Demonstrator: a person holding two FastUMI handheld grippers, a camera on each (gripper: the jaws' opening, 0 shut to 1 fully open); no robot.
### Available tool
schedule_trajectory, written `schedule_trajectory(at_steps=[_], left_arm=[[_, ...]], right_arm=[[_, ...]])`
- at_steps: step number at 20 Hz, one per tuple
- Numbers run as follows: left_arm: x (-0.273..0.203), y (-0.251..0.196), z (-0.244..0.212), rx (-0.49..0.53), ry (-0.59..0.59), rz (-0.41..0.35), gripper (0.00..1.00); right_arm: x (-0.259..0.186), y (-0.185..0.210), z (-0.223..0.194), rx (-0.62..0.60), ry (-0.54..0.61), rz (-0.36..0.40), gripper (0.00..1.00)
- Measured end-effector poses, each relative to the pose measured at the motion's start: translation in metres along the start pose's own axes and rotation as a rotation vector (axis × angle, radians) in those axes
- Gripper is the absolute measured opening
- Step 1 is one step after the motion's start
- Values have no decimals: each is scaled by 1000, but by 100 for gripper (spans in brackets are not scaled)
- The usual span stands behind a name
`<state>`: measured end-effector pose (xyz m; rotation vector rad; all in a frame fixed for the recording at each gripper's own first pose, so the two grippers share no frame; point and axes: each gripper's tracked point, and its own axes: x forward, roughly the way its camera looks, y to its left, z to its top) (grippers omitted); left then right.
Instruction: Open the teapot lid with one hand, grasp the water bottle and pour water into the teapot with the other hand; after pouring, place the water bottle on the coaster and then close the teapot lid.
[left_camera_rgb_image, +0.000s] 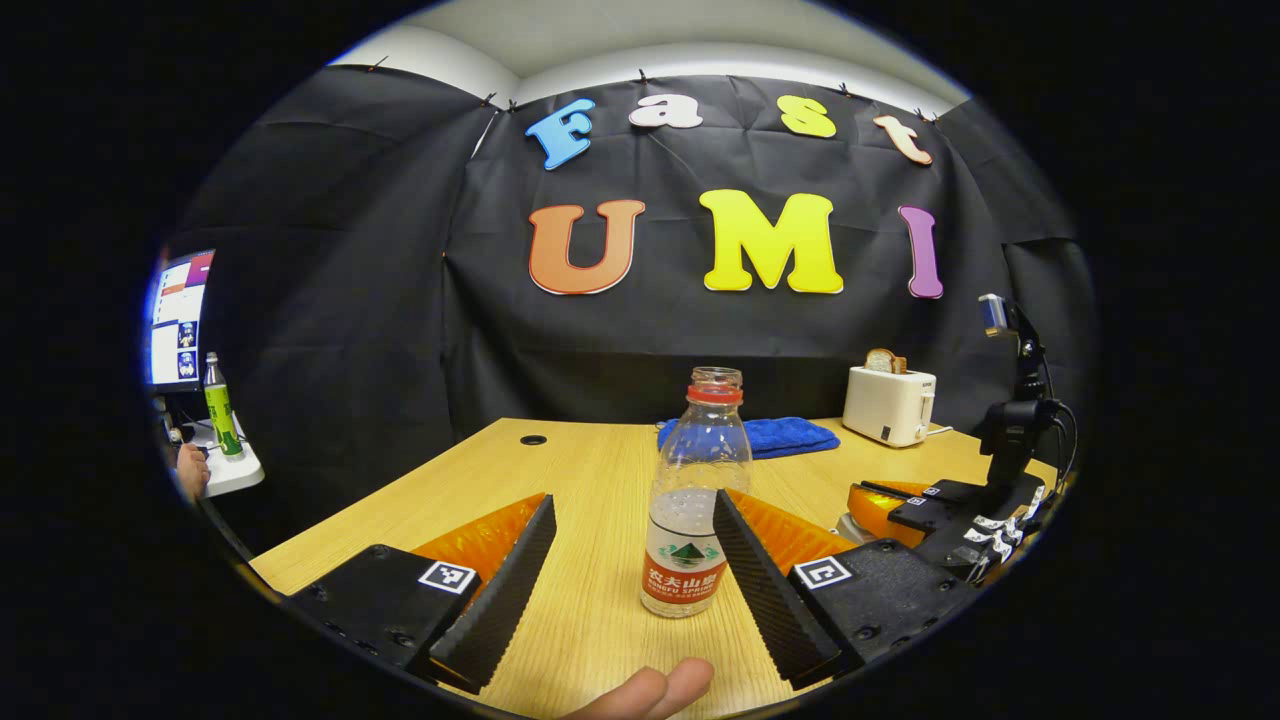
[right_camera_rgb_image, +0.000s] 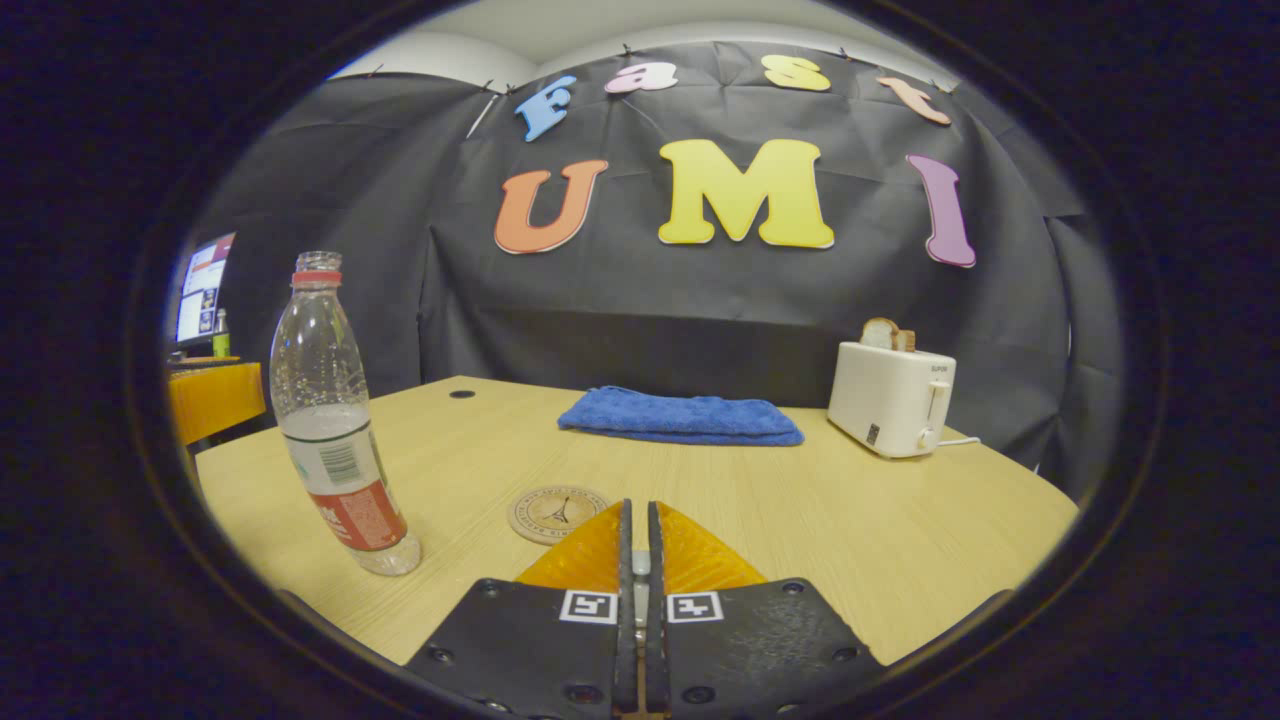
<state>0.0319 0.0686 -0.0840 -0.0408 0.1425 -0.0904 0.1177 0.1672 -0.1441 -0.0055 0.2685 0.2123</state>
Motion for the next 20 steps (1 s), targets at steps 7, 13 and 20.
schedule_trajectory(at_steps=[7,13,20], left_arm=[[-3,-18,-2,-16,-6,-47,99],[0,-37,-7,5,-10,-87,99],[27,-36,-23,62,-22,-63,99]], right_arm=[[-13,-1,28,11,-75,40,0],[-39,-18,54,-50,-149,2,0],[-63,-44,67,-18,-181,-24,0]])
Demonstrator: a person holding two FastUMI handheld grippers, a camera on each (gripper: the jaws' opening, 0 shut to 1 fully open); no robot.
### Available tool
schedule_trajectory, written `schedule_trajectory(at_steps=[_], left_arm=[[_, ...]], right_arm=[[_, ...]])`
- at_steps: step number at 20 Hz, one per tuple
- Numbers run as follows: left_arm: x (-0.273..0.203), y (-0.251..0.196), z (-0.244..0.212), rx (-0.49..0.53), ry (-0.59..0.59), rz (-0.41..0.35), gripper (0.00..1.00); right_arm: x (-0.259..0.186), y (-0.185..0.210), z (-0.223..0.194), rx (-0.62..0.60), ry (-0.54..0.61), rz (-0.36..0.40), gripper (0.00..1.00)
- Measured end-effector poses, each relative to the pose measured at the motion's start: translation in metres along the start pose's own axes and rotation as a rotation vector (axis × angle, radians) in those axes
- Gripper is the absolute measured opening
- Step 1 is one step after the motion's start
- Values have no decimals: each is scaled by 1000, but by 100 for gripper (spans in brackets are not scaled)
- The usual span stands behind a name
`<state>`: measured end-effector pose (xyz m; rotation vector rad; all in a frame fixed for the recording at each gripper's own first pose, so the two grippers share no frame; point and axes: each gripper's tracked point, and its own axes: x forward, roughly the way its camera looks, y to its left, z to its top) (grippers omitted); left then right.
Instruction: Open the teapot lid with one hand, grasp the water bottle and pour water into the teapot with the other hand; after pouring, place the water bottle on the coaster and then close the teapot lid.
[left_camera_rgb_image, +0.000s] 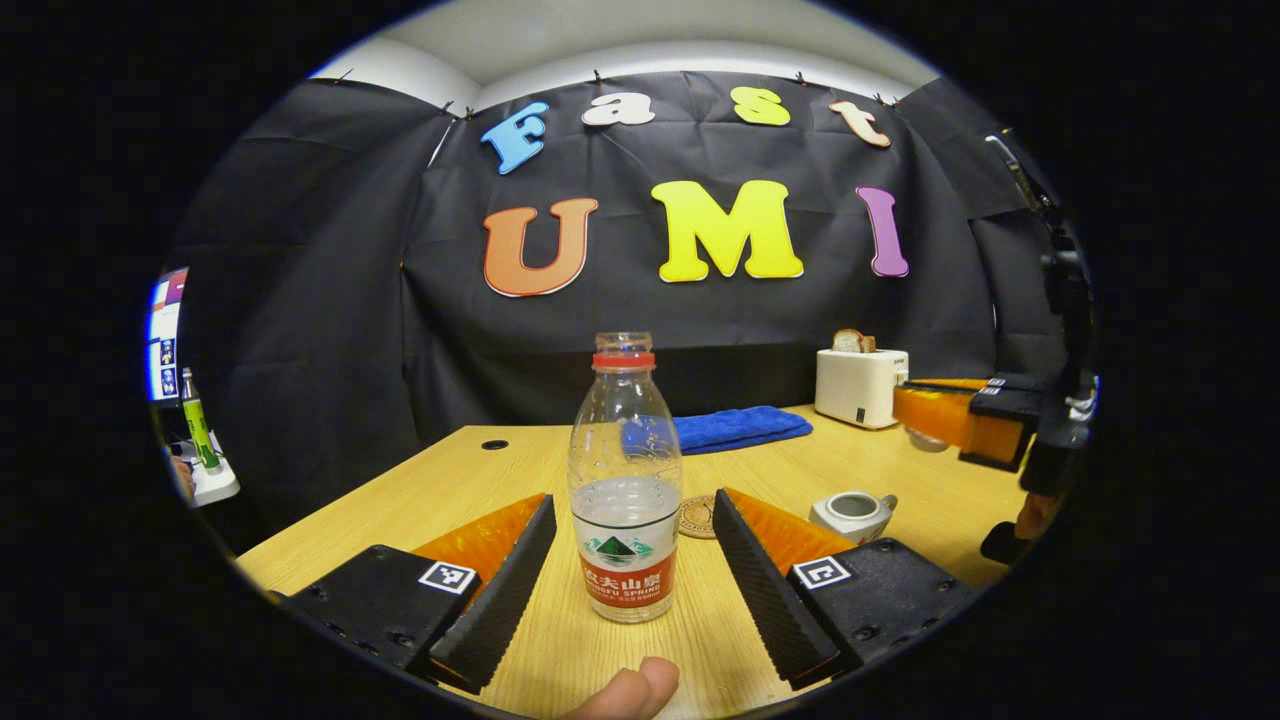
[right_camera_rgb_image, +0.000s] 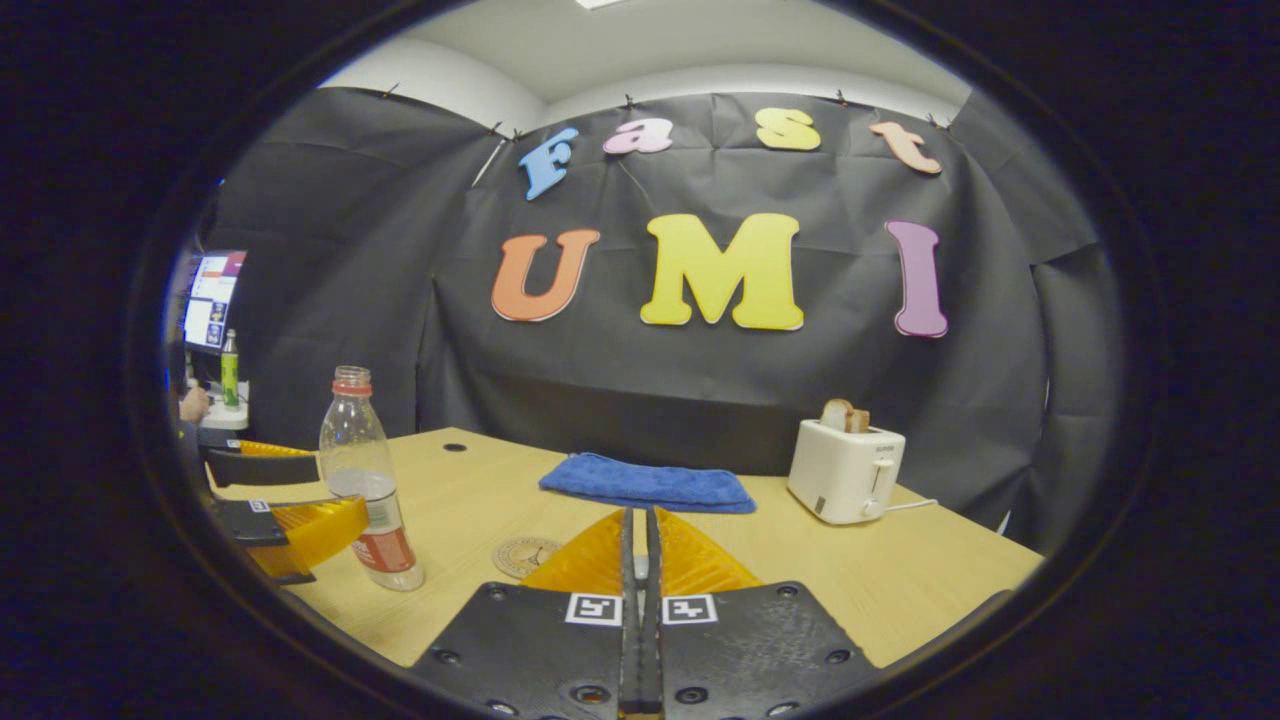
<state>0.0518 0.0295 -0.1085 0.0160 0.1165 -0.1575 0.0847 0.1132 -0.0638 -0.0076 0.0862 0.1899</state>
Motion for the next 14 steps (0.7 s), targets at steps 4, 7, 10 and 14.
schedule_trajectory(at_steps=[4,7,10,14], left_arm=[[20,4,-9,-80,7,3,98],[30,-2,-19,-91,28,-34,90],[33,4,-21,-69,33,-18,82],[30,4,-22,-52,48,-10,78]], right_arm=[[-10,-19,9,0,-31,-34,0],[-17,-25,12,-1,-40,-45,0],[-24,-28,13,6,-43,-46,0],[-28,-33,10,13,-38,-49,0]])
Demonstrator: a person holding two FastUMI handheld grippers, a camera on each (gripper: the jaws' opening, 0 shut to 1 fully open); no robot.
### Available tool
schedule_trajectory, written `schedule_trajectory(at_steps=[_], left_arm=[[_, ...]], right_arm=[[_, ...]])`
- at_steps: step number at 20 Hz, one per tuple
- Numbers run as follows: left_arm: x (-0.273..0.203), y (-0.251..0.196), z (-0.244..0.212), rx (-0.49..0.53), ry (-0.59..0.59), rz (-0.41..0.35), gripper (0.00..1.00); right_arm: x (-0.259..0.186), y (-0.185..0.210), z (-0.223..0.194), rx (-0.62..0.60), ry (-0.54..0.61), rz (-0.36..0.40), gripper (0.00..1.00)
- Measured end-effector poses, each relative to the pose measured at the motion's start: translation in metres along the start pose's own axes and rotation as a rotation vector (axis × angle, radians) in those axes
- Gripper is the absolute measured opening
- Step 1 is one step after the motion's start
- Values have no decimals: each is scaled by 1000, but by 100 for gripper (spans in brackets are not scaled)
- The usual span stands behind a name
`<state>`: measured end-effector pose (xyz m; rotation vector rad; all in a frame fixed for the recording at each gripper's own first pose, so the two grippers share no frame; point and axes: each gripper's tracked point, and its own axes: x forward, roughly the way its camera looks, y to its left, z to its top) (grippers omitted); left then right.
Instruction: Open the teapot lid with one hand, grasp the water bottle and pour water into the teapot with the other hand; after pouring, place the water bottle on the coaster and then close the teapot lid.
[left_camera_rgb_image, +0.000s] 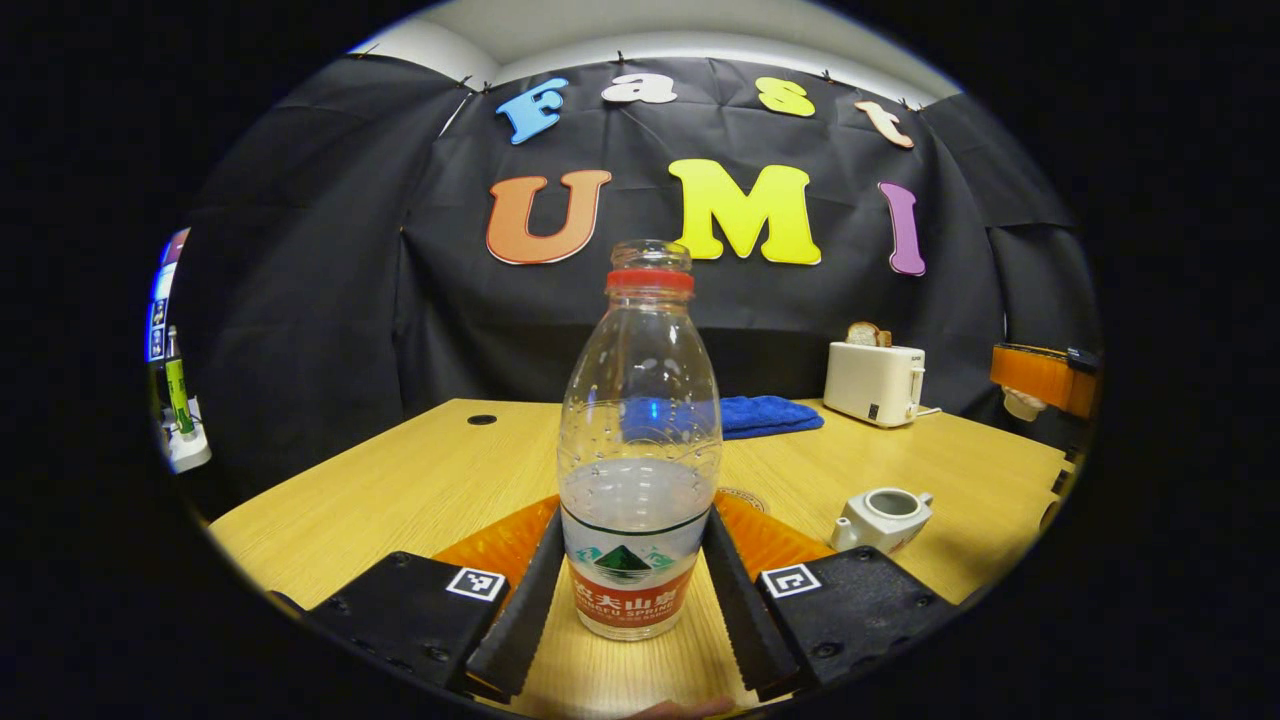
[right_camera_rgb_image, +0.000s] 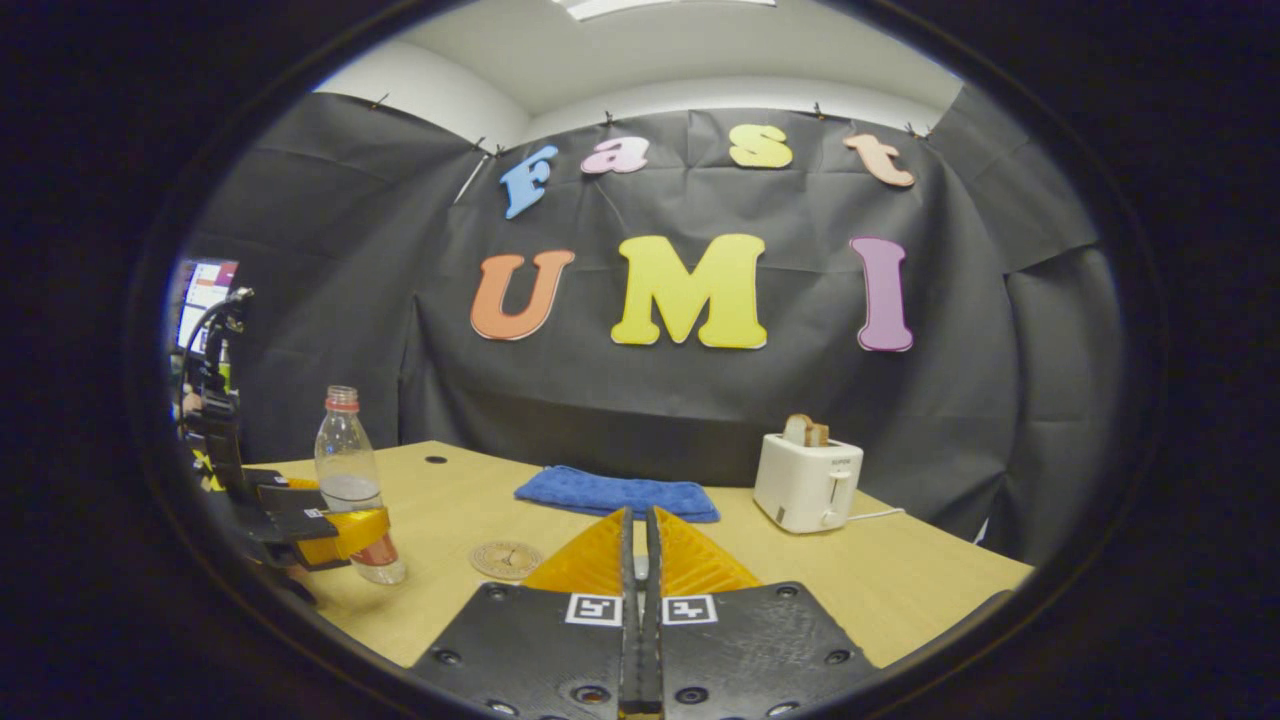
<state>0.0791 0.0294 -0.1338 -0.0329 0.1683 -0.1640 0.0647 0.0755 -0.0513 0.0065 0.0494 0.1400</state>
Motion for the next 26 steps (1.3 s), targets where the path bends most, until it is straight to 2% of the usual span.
schedule_trajectory(at_steps=[3,5,12,16,26], left_arm=[[-3,1,0,31,43,29,77],[-10,0,-3,102,78,57,76],[-6,-17,2,499,110,80,76],[-2,-12,7,739,118,133,75],[4,-34,18,1198,117,93,75]], right_arm=[[-1,-7,-1,12,5,-9,0],[-3,-14,-5,16,11,-20,0],[-9,-48,-18,55,43,-63,0],[-12,-68,-27,66,53,-106,0],[-12,-84,-26,73,51,-125,0]])
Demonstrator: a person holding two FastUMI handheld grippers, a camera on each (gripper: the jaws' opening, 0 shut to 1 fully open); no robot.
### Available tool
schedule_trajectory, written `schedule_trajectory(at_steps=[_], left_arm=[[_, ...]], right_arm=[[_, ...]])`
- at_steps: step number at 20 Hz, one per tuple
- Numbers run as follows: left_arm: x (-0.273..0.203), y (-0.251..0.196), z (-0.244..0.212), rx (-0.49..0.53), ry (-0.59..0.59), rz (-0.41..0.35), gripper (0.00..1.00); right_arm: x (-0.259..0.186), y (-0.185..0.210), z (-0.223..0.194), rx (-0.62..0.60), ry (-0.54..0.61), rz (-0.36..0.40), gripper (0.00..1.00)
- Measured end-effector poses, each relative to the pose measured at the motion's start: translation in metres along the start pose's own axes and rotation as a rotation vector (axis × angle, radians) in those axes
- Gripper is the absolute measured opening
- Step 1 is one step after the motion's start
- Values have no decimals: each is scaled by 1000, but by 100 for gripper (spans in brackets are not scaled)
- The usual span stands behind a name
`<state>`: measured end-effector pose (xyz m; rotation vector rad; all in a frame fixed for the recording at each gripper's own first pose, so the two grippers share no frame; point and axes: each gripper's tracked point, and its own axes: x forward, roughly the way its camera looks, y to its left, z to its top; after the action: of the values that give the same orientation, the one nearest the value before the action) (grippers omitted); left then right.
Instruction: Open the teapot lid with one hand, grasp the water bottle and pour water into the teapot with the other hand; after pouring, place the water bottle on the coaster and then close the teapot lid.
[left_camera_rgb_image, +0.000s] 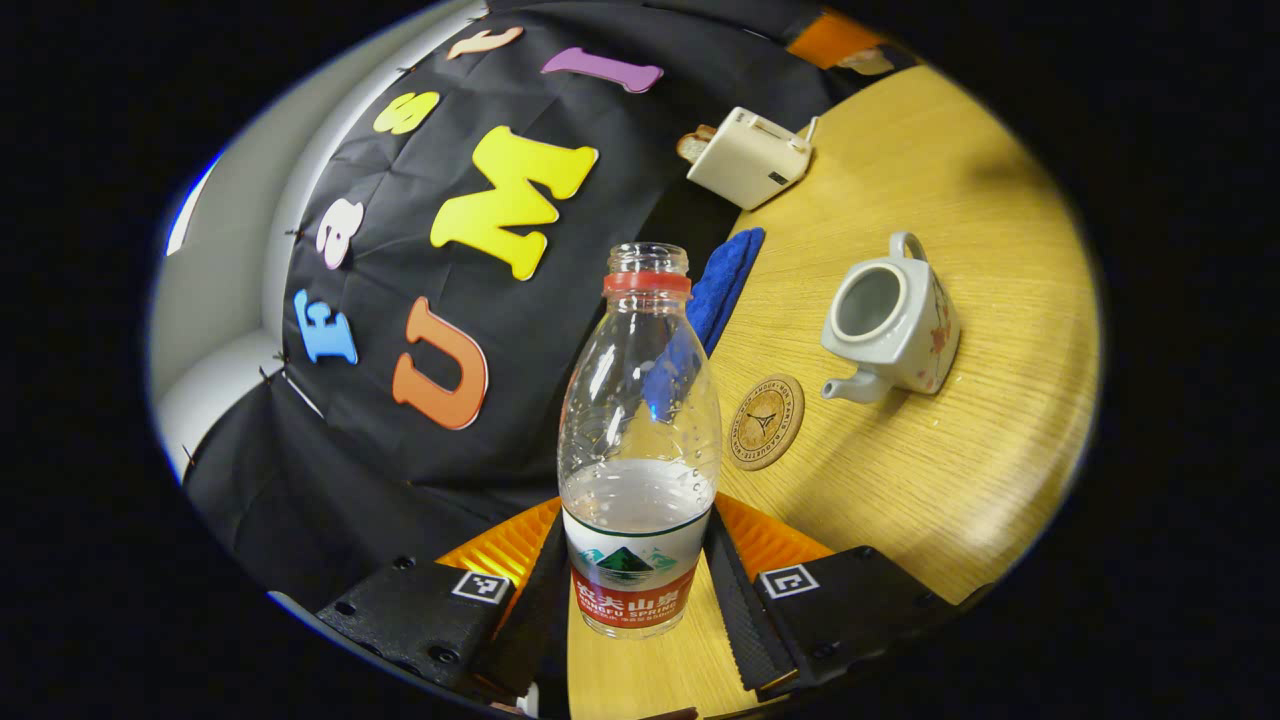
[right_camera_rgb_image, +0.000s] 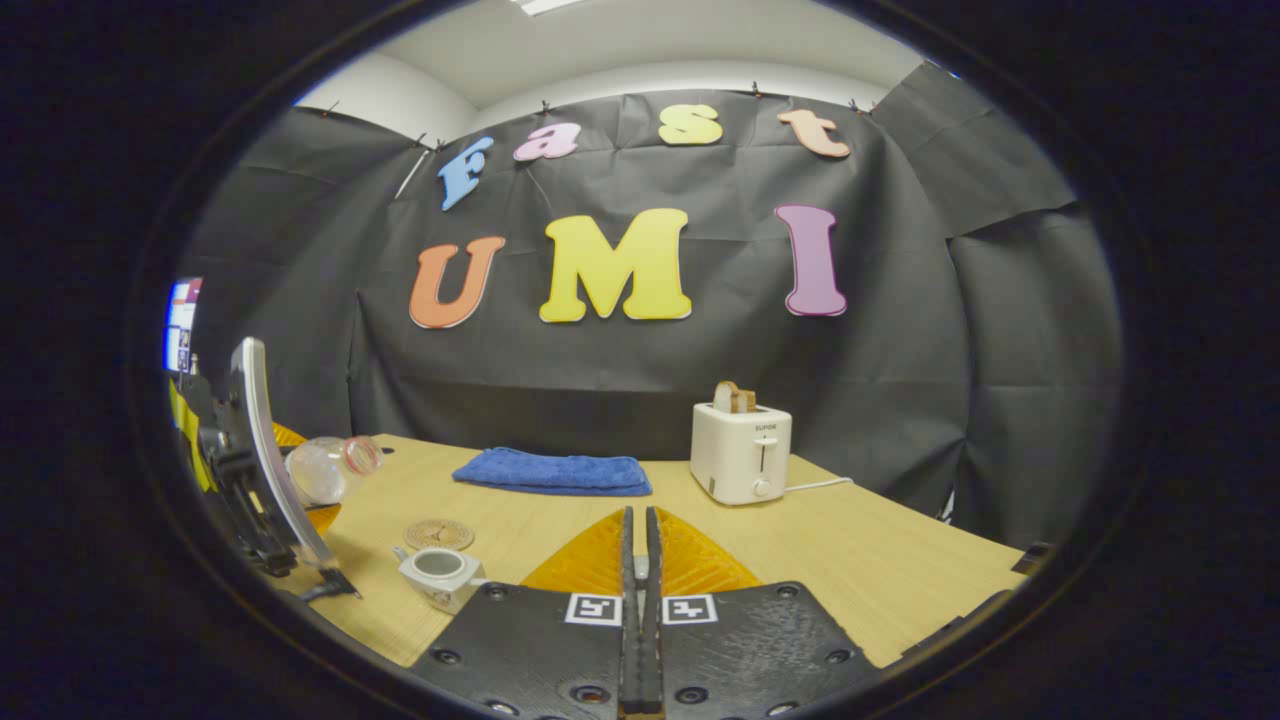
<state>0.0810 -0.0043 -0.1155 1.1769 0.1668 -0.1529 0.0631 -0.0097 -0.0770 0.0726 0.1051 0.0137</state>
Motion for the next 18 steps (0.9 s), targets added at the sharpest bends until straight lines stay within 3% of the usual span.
schedule_trajectory(at_steps=[3,11,18], left_arm=[[-1,-4,5,136,-1,-3,75],[0,-20,2,329,58,-49,75],[-2,-20,1,508,66,-33,75]], right_arm=[[0,-4,3,-4,-6,-10,0],[-2,-12,8,-12,-26,-28,0],[-5,-7,9,-45,-31,-29,0]])
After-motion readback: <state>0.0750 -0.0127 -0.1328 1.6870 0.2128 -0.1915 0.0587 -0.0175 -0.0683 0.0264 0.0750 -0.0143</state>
